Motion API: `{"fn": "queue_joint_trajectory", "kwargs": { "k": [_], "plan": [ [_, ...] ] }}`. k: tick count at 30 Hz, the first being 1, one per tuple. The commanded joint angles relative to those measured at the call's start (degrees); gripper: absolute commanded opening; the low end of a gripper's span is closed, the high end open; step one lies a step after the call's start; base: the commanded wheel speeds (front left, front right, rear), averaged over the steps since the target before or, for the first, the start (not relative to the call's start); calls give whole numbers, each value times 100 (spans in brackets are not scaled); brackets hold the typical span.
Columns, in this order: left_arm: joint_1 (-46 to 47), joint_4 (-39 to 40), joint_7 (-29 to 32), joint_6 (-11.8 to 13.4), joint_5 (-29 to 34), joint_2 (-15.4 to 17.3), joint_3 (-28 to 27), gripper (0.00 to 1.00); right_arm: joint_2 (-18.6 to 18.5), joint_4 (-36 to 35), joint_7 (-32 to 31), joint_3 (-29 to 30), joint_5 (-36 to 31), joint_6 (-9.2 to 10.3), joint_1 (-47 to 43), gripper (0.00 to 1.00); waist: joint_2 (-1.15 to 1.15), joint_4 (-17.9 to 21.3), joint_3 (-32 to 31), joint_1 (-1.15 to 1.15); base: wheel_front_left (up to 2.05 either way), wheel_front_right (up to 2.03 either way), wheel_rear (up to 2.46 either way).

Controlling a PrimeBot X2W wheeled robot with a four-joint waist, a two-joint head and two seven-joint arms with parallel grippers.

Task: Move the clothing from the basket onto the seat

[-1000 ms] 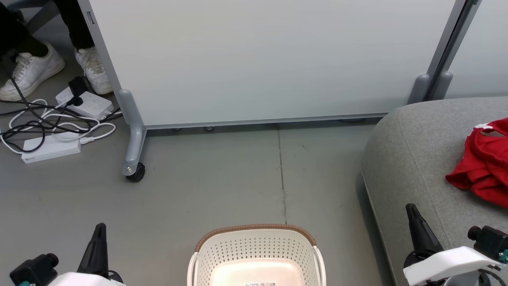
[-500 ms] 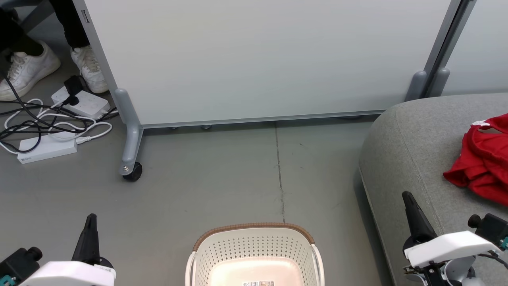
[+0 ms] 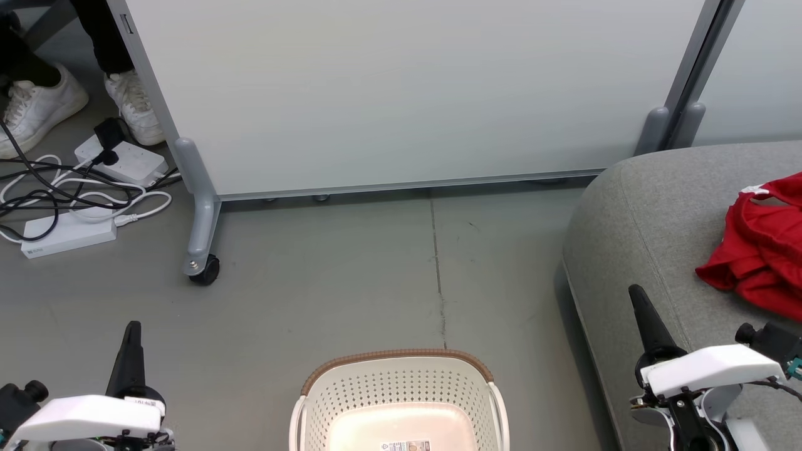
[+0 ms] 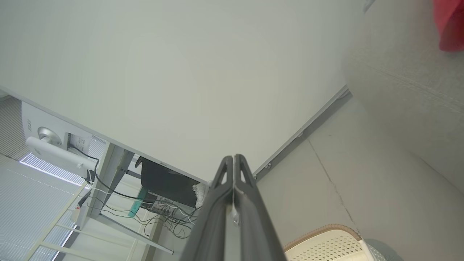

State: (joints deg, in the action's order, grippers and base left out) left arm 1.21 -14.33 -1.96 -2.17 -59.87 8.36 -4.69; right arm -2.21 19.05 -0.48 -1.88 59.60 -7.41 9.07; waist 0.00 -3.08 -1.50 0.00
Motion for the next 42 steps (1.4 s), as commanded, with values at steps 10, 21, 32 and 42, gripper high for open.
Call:
{"fn": "queue_joint_trajectory", "kwargs": {
  "k": [10, 21, 32, 42],
  "plan": [
    [344, -50, 207, -140, -639, -68, -297, 0, -55, 205, -89, -28, 749, -10, 413, 0, 0, 44, 31, 0, 0, 0, 0],
    [511, -137, 389, -235, -1157, -167, -513, 0, -64, 429, -158, -67, 1357, -11, 659, 0, 0, 89, 63, 0, 0, 0, 0],
    [624, -210, 540, -311, -1597, -253, -691, 0, -70, 617, -213, -100, 1867, -12, 856, 0, 0, 130, 92, 0, 0, 0, 0],
    [740, -280, 669, -377, -1999, -325, -858, 0, -75, 787, -272, -126, 2328, -12, 1035, 0, 0, 171, 121, 0, 0, 0, 0]
  ]
}}
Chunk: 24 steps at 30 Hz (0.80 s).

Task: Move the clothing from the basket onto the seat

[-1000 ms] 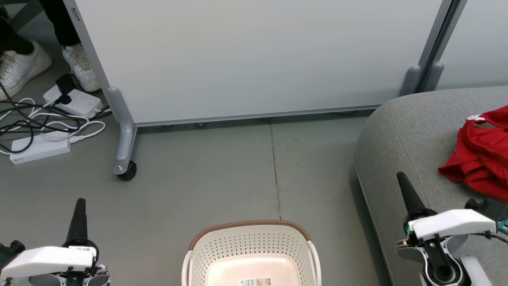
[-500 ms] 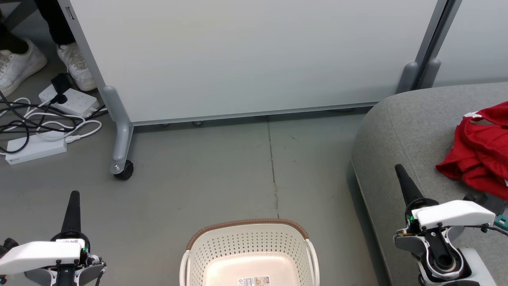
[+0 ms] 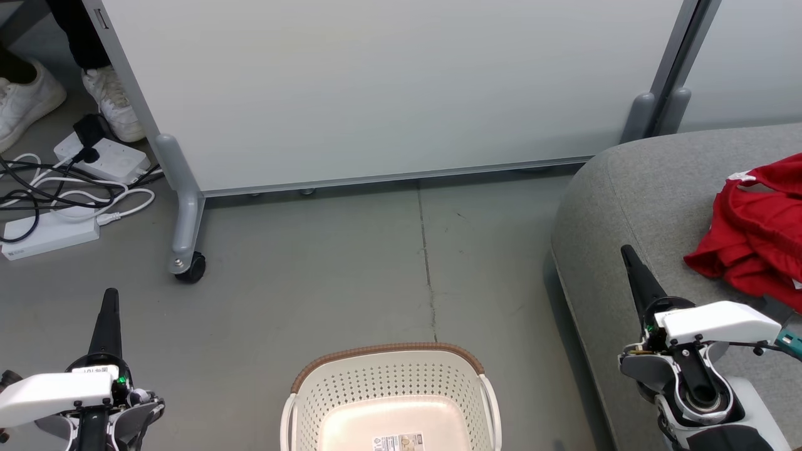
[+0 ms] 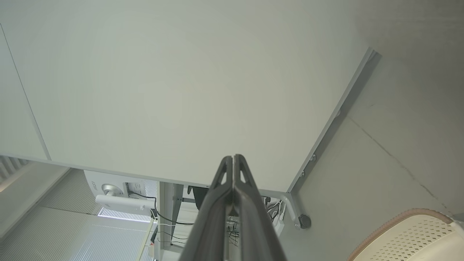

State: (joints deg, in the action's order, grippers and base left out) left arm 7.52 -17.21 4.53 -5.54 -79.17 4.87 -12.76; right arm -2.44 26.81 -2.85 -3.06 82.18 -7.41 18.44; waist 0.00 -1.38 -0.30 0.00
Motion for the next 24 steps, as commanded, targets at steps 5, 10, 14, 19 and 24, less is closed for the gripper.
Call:
{"fn": "queue_joint_trajectory", "kwargs": {
  "k": [5, 10, 14, 19, 24],
  "plan": [
    [188, -24, 90, -66, -255, -14, -126, 0, -55, 91, -59, -20, 295, -13, 190, 0, 0, 21, 15, 0, 0, 0, 0],
    [216, -59, 145, -108, -437, -54, -203, 0, -57, 161, -83, -32, 498, -13, 276, 0, 0, 41, 29, 0, 0, 0, 0],
    [279, -77, 200, -122, -569, -82, -258, 0, -60, 233, -101, -38, 664, -13, 330, 0, 0, 58, 41, 0, 0, 0, 0],
    [303, -109, 249, -161, -745, -108, -326, 0, -61, 300, -124, -48, 859, -14, 402, 0, 0, 78, 55, 0, 0, 0, 0],
    [371, -137, 303, -183, -904, -138, -396, 0, -65, 365, -144, -59, 1056, -14, 493, 0, 0, 98, 70, 0, 0, 0, 0]
  ]
}}
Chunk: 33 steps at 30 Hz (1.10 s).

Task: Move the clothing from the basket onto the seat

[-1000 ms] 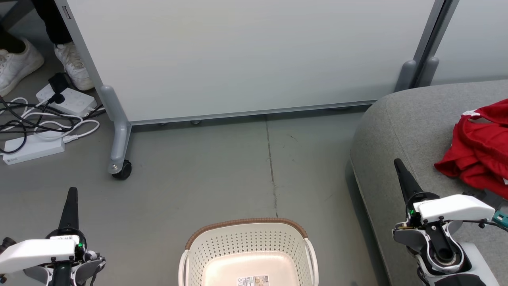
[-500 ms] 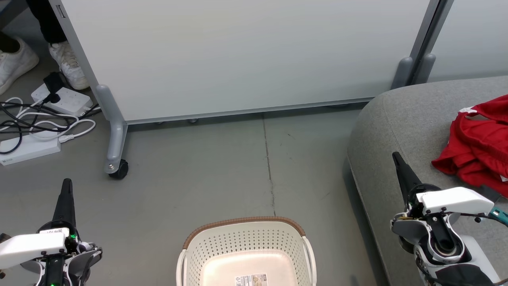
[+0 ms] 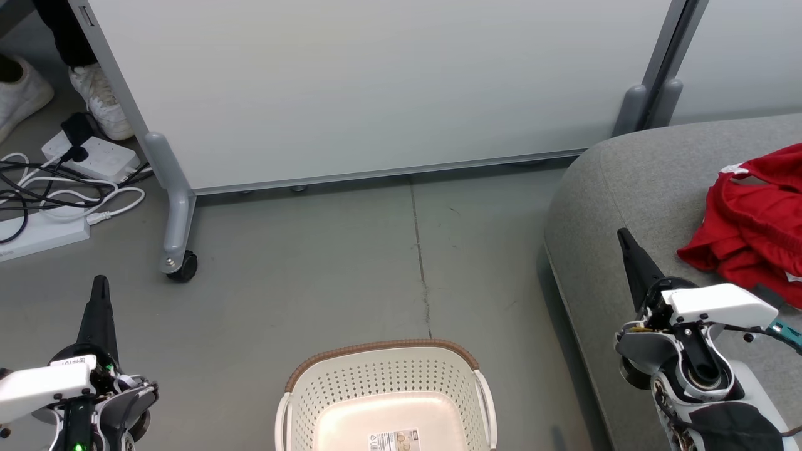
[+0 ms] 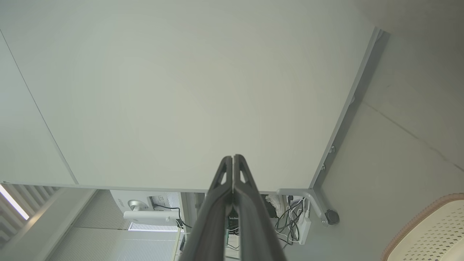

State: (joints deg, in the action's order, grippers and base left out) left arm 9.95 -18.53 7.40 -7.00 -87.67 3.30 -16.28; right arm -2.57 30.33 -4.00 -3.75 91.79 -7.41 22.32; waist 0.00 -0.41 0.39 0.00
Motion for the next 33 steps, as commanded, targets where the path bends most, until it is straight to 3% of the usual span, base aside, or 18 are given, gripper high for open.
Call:
{"fn": "queue_joint_trajectory", "kwargs": {
  "k": [1, 33],
  "plan": [
    [139, -10, 27, -44, -86, 14, -57, 0, -52, 31, -34, 6, 130, -14, 114, 0, 0, 6, 4, 0, 0, 0, 0],
    [167, -35, 95, -67, -252, -27, -126, 0, -56, 106, -52, -5, 309, -14, 165, 0, 0, 30, 21, 0, 0, 0, 0]
  ]
}}
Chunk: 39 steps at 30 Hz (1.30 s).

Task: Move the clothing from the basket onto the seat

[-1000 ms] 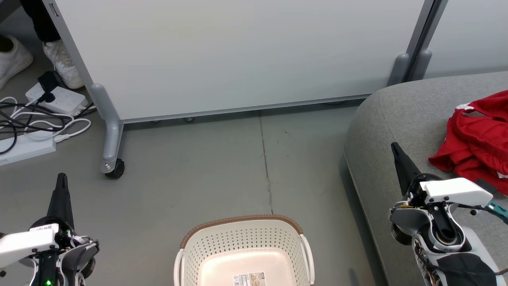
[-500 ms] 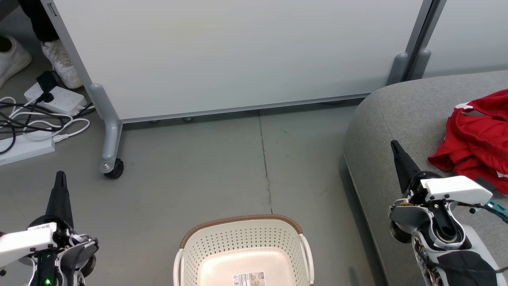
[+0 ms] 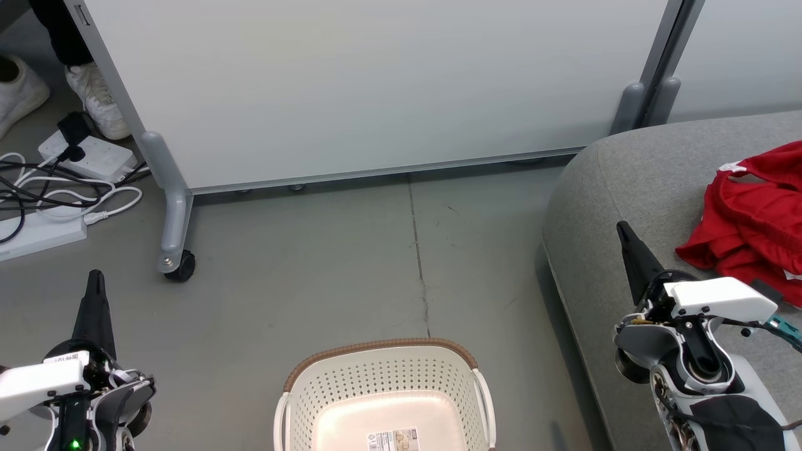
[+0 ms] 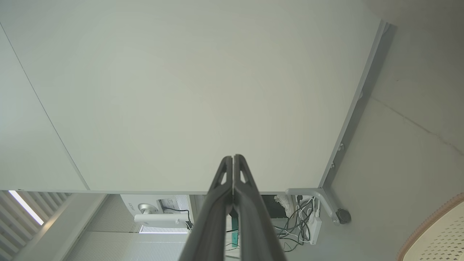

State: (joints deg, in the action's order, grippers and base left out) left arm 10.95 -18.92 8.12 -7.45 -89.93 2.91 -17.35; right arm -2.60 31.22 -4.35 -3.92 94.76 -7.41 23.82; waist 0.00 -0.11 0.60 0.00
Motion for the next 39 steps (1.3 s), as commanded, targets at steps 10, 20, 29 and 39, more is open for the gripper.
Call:
{"fn": "queue_joint_trajectory", "kwargs": {
  "k": [10, 20, 29, 39],
  "plan": [
    [68, 5, 24, -22, -24, 12, -19, 0, -52, 17, -18, 13, 12, -14, 15, 0, 0, 0, 0, 0, 0, 0, 0],
    [69, 5, 25, -22, -22, 10, -20, 0, -53, 17, -18, 13, 12, -14, 15, 0, 0, 0, 0, 0, 0, 0, 0],
    [69, 6, 27, -22, -20, 10, -22, 0, -53, 17, -17, 13, 12, -14, 15, 0, 0, 0, 0, 0, 0, 0, 0],
    [69, 6, 28, -22, -18, 9, -23, 0, -53, 16, -17, 13, 12, -14, 14, 0, 0, 0, 0, 0, 0, 0, 0]
  ]
}}
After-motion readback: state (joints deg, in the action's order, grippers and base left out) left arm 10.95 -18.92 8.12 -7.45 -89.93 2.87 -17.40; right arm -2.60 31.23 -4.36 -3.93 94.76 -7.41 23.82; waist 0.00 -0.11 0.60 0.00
